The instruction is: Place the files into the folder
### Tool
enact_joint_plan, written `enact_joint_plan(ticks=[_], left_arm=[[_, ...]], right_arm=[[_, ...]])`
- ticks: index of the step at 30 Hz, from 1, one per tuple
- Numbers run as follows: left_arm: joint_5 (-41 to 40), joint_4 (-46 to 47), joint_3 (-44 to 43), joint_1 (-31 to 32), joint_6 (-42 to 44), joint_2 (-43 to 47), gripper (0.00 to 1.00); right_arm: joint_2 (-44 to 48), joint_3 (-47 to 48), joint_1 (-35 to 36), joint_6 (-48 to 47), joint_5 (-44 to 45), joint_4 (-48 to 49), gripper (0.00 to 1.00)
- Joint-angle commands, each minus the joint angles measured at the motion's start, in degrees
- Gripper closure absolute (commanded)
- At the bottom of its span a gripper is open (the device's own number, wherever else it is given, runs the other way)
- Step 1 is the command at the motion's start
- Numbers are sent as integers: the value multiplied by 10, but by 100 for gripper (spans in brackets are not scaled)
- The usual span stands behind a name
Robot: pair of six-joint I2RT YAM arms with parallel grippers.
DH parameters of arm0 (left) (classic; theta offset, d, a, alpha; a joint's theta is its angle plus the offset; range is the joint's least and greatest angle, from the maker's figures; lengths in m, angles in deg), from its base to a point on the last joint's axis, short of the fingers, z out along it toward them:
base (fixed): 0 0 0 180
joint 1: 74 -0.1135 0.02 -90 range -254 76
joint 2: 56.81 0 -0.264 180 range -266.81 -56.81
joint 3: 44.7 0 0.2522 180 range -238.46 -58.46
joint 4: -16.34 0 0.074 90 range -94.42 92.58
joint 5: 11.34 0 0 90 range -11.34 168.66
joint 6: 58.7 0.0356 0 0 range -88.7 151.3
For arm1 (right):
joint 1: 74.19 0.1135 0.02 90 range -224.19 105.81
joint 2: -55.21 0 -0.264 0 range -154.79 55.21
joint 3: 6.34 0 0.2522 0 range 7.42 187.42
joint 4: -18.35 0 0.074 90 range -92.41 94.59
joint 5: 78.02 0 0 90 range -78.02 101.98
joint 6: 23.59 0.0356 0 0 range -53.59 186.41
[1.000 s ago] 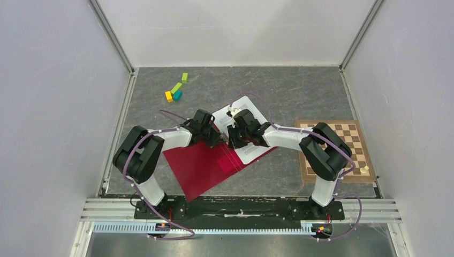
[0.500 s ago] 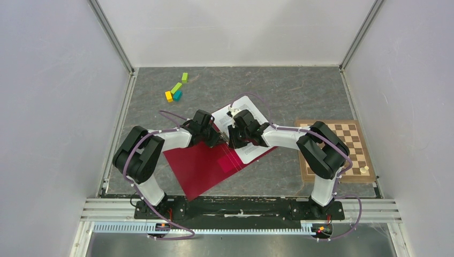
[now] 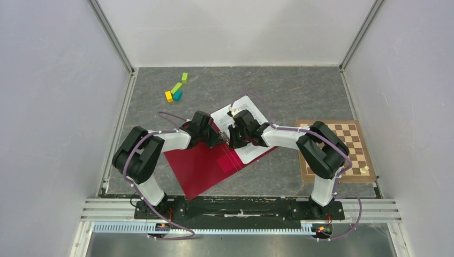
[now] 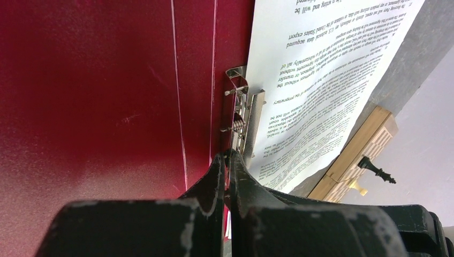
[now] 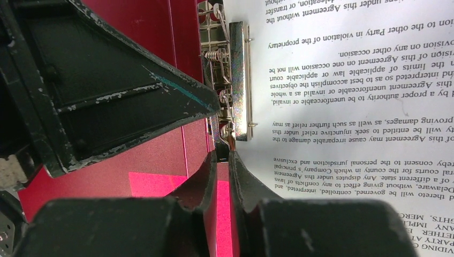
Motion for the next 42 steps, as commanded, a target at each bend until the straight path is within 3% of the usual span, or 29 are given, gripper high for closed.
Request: enact_joint_plan(ticks=[1,18,22,25,26,32,34,38,42], left_arm=[[-69,-109,48,-3,15,-50,98],[-73,-108,60,3,-3,-49,98],[-67,-114,45,2,22,-34,98],[-59,-127,20,1,54,-11,98],[-58,-140,8,-1,65,-1,96],[-55,-234,-113,-6,153,57,54],[-69,-275,-148,-6,171,82,44],[-114,-365,-173,-37,190,161,38],[-130,-428,-131,-115,222,240,34]], right_arm=[[-27,19,15,2,29,0,96],[-46,37,67,-5,91,-26,100],[-17,49,65,-11,93,-29,98],[0,65,62,-16,92,-36,91],[7,69,62,-18,92,-36,88],[49,95,53,-30,101,-45,74],[63,95,52,-38,109,-48,70],[95,64,57,-61,108,-47,56],[118,25,80,-93,145,-42,41]])
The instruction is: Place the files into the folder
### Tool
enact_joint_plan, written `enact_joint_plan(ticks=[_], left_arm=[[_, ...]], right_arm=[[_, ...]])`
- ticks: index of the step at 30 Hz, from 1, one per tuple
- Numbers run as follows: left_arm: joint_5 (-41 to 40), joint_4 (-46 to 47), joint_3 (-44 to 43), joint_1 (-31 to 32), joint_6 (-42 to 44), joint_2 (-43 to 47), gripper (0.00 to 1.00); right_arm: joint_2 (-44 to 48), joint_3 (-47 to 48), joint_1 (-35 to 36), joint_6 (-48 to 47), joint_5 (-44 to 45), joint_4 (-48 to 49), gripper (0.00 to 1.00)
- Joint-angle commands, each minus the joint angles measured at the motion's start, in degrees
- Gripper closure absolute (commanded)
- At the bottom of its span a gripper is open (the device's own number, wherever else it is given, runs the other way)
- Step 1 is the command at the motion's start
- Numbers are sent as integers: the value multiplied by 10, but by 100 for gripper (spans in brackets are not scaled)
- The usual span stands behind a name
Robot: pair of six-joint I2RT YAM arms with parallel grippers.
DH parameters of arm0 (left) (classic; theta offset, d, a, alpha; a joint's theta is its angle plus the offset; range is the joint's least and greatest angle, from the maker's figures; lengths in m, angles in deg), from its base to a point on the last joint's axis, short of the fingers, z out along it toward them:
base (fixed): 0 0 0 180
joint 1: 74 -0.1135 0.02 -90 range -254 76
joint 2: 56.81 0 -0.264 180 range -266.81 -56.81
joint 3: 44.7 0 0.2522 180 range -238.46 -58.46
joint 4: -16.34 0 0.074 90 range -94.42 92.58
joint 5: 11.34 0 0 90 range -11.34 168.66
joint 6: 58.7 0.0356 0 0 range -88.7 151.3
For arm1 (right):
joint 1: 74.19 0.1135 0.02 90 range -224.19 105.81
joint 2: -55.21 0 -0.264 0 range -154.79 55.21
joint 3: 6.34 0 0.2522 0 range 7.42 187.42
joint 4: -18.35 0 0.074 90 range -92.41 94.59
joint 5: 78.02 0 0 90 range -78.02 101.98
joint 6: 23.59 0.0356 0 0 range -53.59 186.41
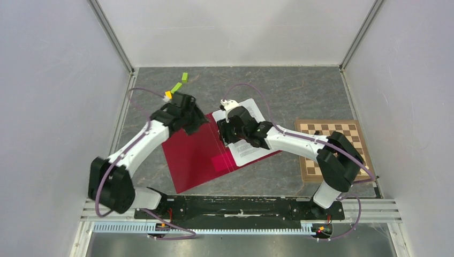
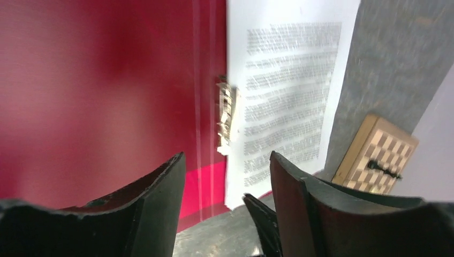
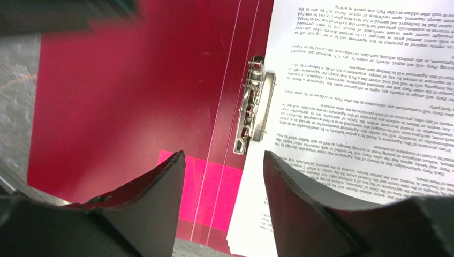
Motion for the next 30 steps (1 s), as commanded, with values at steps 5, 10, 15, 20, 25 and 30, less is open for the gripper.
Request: enact_joint_plan(ticks=[5,10,15,20,25,30], left_arm=[[-27,-141,113,-166,105,168,29],[-15,-148,194,-226,121,237,25],[-18,-158,193,-233,98,238,24],[-32,-167,194,-243,83,228,24],[-46,-166,194,-249,72,226,24],[-50,-161,195,-250,64,207,24]], right_arm=[[-5,2,37,-91,84,5,30],[-90,105,40,-135,135,-32,28],[-172,183,42,-140,147,-74,35],[-216,224,42,-124,171,-118,45],[-221,215,50,-111,176,-124,47],[-226,204,51,-98,173,-126,55]])
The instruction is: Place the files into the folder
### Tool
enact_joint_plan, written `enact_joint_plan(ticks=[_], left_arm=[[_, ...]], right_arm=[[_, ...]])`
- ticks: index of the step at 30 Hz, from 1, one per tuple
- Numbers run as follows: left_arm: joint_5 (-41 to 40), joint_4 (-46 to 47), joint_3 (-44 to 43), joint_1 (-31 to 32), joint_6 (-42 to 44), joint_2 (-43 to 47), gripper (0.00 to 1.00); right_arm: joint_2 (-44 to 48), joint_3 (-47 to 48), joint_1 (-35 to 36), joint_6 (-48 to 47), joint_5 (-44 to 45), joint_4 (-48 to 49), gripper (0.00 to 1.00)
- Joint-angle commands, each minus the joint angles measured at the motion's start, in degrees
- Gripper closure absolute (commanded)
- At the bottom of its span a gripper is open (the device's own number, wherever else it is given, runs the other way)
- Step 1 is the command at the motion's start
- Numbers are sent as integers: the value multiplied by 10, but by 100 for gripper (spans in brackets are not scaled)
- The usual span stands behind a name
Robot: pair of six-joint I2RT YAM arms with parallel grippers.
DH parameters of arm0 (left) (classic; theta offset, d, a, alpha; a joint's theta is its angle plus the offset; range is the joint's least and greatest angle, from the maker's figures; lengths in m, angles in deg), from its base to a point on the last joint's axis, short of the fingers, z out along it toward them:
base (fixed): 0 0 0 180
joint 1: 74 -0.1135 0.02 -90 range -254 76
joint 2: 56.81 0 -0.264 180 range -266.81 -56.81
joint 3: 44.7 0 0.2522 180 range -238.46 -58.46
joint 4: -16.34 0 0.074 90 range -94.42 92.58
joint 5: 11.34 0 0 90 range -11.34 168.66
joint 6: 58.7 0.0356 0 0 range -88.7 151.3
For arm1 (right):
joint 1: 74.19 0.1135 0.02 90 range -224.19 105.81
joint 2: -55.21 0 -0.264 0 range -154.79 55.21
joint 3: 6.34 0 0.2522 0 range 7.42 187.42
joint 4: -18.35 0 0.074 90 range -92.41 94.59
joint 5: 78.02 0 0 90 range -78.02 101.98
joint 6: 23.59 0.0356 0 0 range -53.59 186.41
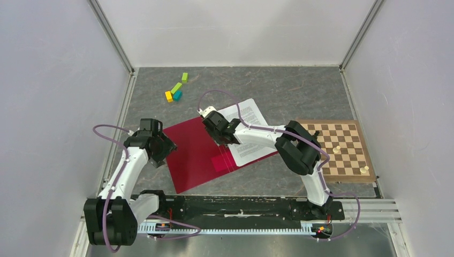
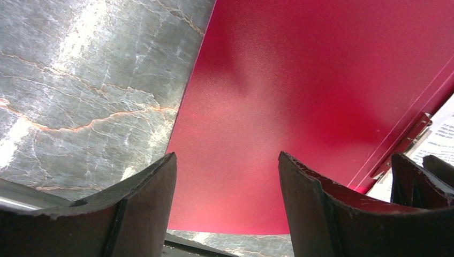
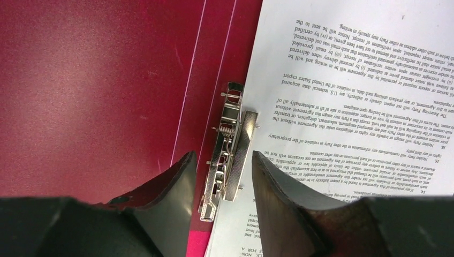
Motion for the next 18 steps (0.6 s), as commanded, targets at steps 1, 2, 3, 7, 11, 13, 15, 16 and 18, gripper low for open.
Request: enact_joint_plan(ticks=[1,2,3,7,11,13,15,16,18], left_arm=[[-19,3,-10,-4,-21,-16,24],[-19,4,-10,-4,-21,-18,24],[-16,9,-9,-4,-21,-18,24],[-14,14,-12,-4,-16,-16,24],[-12,17,-14,-4,-13,-20,24],[-8,18,-16,-4,-12,-25,24],[-7,18,-17,-4,-11,-25,24],[-8,19,-17,-4,-10,-24,24],[-8,20,-17,-4,-9,-23,24]], right_arm=[[-10,5,5,15,9,-5,55],[-15,5,5,16,8,-5,55],[-18,5,5,16,8,-6,55],[-24,6,4,16,13,-14,54],[-28,6,-3,17,-13,-13,56],[-31,11,-5,15,-12,-23,56],[-24,3,-10,15,-11,-21,52],[-19,-6,-14,16,-21,-15,49],[-8,-24,-27,23,-49,-1,48]])
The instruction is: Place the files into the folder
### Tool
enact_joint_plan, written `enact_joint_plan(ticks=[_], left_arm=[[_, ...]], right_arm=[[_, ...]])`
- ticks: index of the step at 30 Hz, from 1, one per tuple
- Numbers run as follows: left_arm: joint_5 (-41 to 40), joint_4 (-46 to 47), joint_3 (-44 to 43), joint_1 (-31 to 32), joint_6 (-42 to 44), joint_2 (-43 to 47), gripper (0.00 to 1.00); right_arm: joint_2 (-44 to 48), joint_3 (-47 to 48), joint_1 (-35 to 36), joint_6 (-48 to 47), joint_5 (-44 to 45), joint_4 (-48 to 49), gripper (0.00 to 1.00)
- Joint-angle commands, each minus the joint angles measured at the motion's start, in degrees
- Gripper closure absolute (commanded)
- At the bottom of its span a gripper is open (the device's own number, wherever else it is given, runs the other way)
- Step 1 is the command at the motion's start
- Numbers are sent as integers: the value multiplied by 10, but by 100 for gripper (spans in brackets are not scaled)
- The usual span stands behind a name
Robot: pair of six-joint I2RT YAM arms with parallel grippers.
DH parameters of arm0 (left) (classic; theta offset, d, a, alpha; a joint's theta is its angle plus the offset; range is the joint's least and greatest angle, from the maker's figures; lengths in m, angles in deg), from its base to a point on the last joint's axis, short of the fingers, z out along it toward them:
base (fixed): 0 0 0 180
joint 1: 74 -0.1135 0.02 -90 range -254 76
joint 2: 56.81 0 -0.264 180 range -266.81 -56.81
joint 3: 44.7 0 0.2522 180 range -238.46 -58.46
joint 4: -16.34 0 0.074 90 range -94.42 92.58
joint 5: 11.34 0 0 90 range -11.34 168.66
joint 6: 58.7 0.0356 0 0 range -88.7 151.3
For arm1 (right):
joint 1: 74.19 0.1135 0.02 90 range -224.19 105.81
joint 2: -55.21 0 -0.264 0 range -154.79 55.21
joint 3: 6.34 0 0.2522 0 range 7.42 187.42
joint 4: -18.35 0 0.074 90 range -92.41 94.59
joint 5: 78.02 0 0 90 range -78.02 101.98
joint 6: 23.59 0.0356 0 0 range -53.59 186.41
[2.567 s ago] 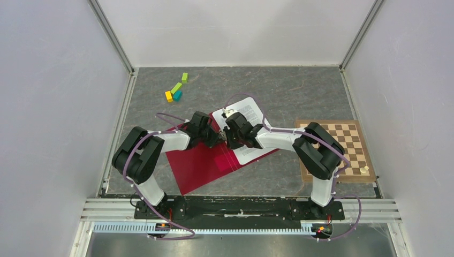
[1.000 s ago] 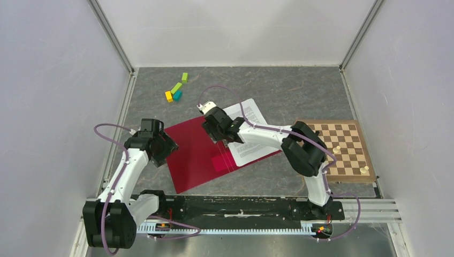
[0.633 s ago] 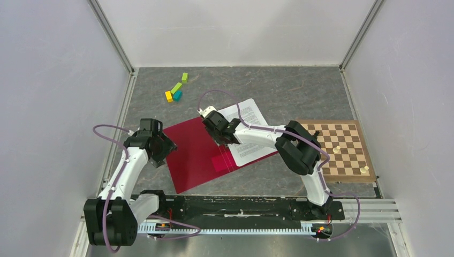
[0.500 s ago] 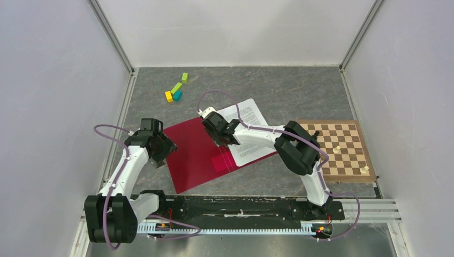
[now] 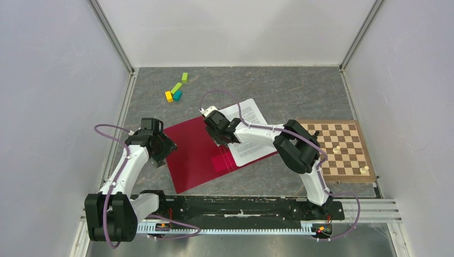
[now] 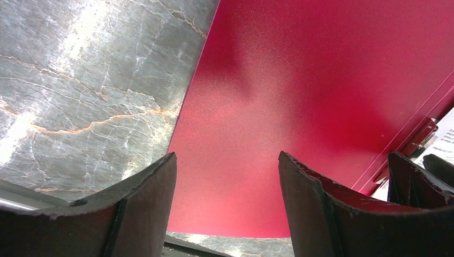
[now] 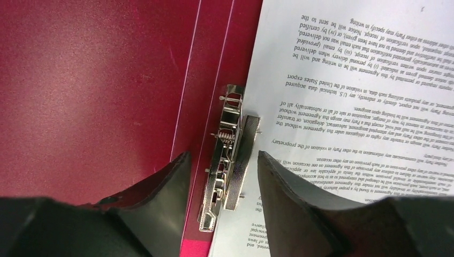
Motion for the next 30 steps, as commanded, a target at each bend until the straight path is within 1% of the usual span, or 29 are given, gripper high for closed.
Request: enact_joint_plan(ticks=[1,2,4,6,9,14,17,22,25,29,30], left_arm=[[-4,14,-17,-3,-3,1,24],[-3,15,-18,-3,-3,0,24],[-1,15,-18,-3,-1,-1,24],[1,17,-18,-3,1,-4,24],[5,17,-19,-3,3,-10,24],[5,16,-22,-3,9,-3,24],[8,11,-38,-3,22,-4,23],[31,-2,-79,-3,52,-4,22],[32,-13,-97,-3,61,1,22],[32,-28,-105,-3,55,2,22],[23,-35,-104,-18,47,4,22]], right_arm=[[14,-37,-26,12,-45,10,48],[21,-46,-29,13,-54,19,50],[29,-57,-37,14,-71,30,52],[28,-56,-41,15,-90,31,56],[26,-61,-51,23,-129,39,63],[32,-75,-60,27,-147,48,81],[42,-89,-79,35,-196,64,88],[49,-100,-113,43,-265,81,92],[48,-106,-134,55,-312,95,94],[47,-122,-160,77,-357,122,94],[46,-126,-167,84,-371,128,94]])
